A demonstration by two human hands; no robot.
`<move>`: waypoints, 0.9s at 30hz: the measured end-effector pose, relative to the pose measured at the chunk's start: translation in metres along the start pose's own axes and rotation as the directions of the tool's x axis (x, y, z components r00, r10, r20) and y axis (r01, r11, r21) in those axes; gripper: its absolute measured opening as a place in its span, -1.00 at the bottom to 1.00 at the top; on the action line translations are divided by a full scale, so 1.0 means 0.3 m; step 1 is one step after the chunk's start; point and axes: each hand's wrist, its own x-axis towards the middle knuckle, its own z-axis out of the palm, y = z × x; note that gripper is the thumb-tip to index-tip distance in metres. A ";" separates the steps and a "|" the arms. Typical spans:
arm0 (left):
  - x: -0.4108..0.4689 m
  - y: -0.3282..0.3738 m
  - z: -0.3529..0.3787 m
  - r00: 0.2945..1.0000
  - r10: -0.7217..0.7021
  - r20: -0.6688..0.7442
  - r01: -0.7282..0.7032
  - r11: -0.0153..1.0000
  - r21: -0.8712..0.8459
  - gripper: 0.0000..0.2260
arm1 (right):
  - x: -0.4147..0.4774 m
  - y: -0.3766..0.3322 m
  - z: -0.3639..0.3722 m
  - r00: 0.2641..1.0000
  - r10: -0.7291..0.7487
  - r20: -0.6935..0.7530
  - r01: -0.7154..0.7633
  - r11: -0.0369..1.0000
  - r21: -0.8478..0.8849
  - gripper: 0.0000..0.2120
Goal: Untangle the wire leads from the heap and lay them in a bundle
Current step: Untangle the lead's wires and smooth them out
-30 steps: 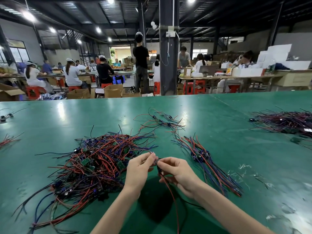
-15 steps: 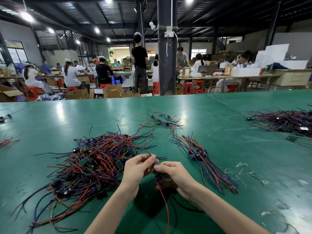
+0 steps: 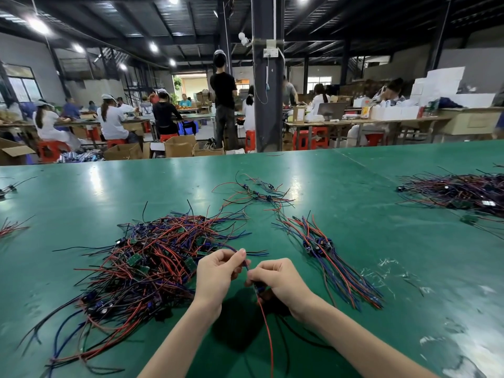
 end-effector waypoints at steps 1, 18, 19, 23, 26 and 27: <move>0.002 -0.002 -0.001 1.000 0.031 0.006 -0.031 0.998 0.049 -0.82 | 0.000 0.000 0.000 1.000 -0.005 -0.007 0.004 0.999 -0.032 -0.83; 0.001 0.018 0.007 0.997 -0.059 0.048 0.064 0.993 -0.099 -0.80 | -0.001 -0.024 -0.015 0.990 0.105 0.097 -0.119 0.982 0.146 -0.83; -0.001 0.019 0.008 0.997 -0.056 0.056 0.062 0.993 -0.104 -0.81 | -0.002 -0.023 -0.015 0.991 0.096 0.095 -0.109 0.985 0.135 -0.85; -0.010 0.020 0.015 0.995 -0.046 0.084 0.056 0.992 -0.117 -0.82 | -0.002 -0.016 -0.016 0.995 0.066 0.074 -0.074 0.992 0.102 -0.85; -0.013 0.017 0.019 0.994 -0.033 0.109 0.043 0.995 -0.087 -0.84 | 0.001 -0.009 -0.017 0.998 0.048 0.030 -0.050 0.997 0.060 -0.81; -0.014 0.017 0.019 0.993 -0.021 0.115 0.029 0.997 -0.067 -0.85 | 0.001 -0.007 -0.016 0.999 0.048 0.021 -0.049 0.997 0.057 -0.79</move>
